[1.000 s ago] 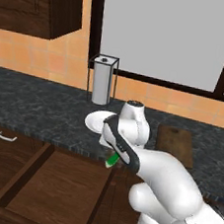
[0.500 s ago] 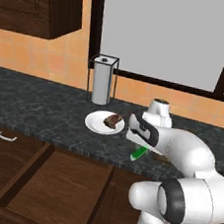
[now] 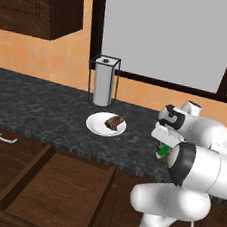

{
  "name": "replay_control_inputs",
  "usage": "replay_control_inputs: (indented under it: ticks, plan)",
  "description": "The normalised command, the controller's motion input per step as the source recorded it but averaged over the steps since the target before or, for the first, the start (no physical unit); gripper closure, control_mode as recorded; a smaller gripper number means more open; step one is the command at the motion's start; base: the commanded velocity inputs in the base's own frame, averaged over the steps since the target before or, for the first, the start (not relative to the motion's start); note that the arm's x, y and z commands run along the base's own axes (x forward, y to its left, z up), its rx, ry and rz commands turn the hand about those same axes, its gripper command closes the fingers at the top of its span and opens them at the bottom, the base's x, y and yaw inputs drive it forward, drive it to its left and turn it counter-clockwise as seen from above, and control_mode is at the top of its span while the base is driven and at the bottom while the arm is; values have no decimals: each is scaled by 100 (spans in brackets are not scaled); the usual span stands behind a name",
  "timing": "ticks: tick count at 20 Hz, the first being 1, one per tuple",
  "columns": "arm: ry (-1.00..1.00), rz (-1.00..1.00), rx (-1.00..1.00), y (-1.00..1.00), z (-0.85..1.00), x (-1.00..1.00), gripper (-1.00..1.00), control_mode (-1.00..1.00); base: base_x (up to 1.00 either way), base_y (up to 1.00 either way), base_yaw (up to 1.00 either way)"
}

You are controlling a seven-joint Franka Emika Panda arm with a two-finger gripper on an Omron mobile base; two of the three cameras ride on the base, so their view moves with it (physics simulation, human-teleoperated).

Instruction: Pick up the knife from the drawer and place it on the cutting board. Then place the meat from the plate to the cutting board.

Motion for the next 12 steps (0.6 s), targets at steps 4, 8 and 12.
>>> replay_control_inputs:
  ticks: [4,8,12]
  plan:
    - [-14,18,0,-65,0,32,100,-100,0,0,0]
    - [-7,15,-6,-66,-4,2,100,-100,0,0,0]
    - [-7,7,-8,-70,-10,0,100,-100,0,0,0]
